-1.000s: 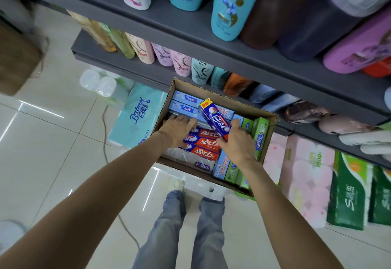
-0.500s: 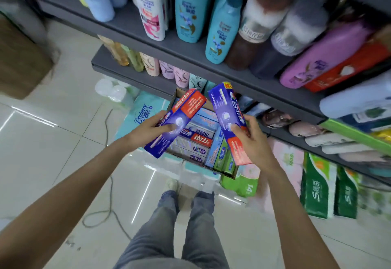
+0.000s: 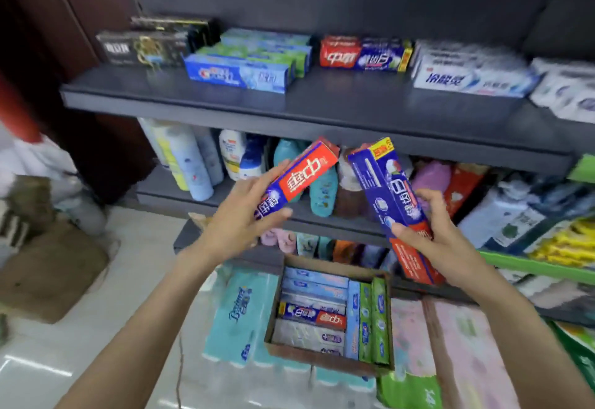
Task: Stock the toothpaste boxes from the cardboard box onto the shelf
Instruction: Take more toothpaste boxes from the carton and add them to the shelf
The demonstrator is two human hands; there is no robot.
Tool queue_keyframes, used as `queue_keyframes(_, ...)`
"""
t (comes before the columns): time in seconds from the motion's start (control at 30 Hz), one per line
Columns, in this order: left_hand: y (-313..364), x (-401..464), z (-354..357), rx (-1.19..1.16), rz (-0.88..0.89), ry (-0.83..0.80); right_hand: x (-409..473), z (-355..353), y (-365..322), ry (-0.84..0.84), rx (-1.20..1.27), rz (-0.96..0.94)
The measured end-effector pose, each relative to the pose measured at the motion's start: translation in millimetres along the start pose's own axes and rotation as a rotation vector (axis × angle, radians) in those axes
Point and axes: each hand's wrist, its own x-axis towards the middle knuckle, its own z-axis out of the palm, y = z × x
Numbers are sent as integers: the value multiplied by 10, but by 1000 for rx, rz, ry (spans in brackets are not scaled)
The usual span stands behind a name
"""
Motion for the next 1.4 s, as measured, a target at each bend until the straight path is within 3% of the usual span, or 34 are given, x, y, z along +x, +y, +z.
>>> queue_keyframes(0.03, 4, 169, -95, 296, 113, 87, 40, -70, -83, 36, -8, -31)
queue_keyframes(0.1, 80, 531, -251, 647, 267, 243, 126, -220, -244, 102, -23, -99)
queue_keyframes(0.23, 181, 1207, -327, 939, 496, 312, 248, -507, -420, 195, -64, -148)
queue_keyframes(0.33, 231, 1641, -255, 966, 537, 286, 316, -686, -465, 223, -131, -131)
queue_keyframes(0.43, 304, 1962, -140, 761, 455, 304, 397, -862, -468, 256, -195, -107)
queue_keyframes(0.6, 592, 2283, -11, 159, 47, 351, 611, -1163, -484, 275, -281, -104)
queue_keyframes(0.9, 802, 2838, 352, -743, -415, 242, 1074, -1491, -593, 187, -385, -135)
queue_keyframes(1.07, 779, 2931, 737, -902, -443, 494, 1223, -1547, -532, 147, -400, -136)
queue_keyframes(1.17, 761, 3018, 823, -534, -537, 493, 1285, -1585, -510, 119, -396, -130)
queue_keyframes(1.23, 733, 3022, 801, -69, -596, 318, 1330, -1603, -516, 107, -394, -130)
queue_keyframes(1.3, 783, 2987, 742, 248, -568, 179, 1385, -1609, -531, 91, -406, -145)
queue_keyframes(1.4, 846, 2951, 620, 348, -466, 151, 1489, -1579, -582, 73, -445, -161)
